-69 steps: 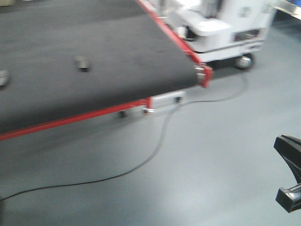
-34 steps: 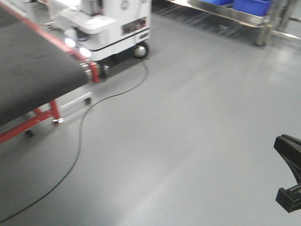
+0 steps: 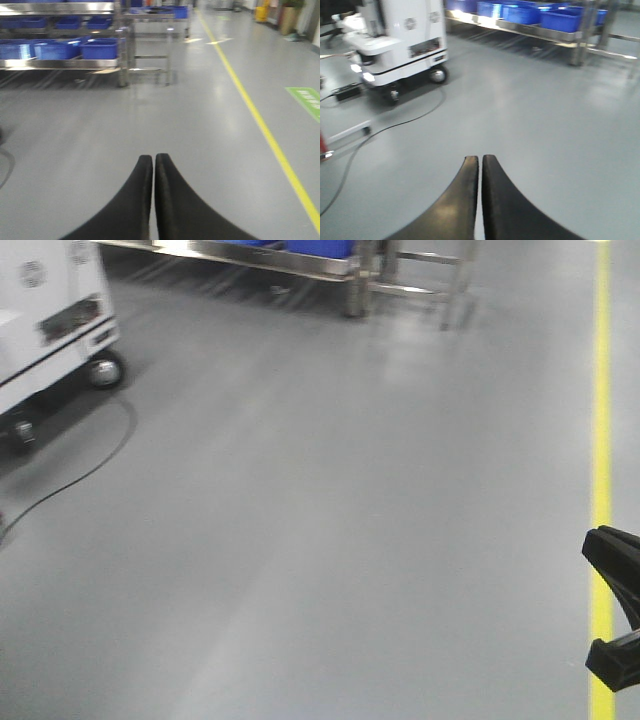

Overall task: Move and align brake pads A on conveyor
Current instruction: 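Back the base away from the belt and turn, then drive the base along the yellow floor line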

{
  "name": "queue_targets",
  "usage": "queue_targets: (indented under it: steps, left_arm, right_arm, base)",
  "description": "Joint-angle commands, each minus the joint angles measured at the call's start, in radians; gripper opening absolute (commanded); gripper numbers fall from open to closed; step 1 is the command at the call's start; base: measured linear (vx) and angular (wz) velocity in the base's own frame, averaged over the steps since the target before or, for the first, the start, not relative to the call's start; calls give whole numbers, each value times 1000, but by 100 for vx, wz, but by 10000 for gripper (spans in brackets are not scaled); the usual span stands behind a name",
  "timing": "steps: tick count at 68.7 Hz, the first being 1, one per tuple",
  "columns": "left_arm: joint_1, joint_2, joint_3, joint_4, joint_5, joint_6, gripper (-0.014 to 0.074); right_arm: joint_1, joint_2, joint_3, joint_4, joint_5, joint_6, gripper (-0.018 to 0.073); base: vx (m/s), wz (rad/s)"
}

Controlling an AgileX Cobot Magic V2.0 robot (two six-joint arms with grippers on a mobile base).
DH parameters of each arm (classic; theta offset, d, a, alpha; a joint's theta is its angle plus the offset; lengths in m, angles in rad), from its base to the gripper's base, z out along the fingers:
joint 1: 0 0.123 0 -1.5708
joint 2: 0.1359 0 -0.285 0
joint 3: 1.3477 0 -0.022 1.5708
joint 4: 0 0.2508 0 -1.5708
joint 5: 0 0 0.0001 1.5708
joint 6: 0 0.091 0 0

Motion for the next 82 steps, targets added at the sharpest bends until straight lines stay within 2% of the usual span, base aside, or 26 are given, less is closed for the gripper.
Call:
queue_targets:
  steps: [1,43,82]
  left_arm:
    - [-5,12,-24,-8,-74,1,-5]
    - [-5,12,-24,-8,-74,1,-5]
    - [-5,12,-24,-8,-74,1,-5]
  right_arm:
    - [-4,3,-29,1,-70,-10,-8]
    - [-4,3,-29,1,-71,-10,-8]
    - [-4,3,-29,1,-71,-10,-8]
  base:
    - [14,-81]
    - [23,-76]
    - [43,-21]
